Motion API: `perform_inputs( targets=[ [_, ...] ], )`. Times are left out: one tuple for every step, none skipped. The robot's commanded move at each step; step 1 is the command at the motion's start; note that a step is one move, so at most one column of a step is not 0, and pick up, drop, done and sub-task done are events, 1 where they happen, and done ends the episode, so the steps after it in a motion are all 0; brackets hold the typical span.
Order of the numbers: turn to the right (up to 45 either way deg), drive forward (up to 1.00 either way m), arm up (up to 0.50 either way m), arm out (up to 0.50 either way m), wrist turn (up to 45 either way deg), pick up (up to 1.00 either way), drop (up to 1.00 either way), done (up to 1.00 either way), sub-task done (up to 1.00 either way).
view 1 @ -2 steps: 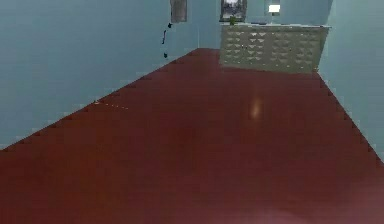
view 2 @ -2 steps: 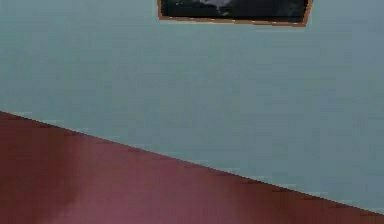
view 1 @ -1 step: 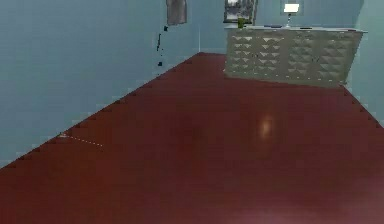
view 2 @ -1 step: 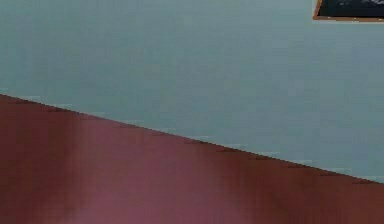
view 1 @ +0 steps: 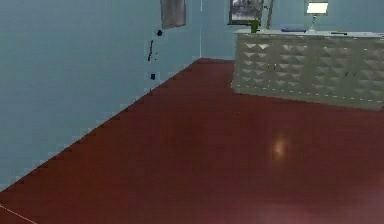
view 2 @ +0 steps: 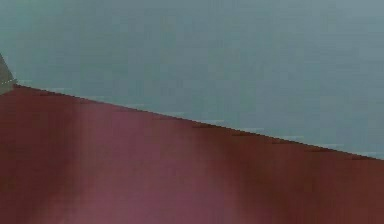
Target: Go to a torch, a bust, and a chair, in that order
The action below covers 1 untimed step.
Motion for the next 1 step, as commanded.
perform_inputs(
  targets=[
    [0.0, 1.0, 0.0, 0.0, 0.0, 0.0, 0.0, 0.0, 0.0]
  ],
)
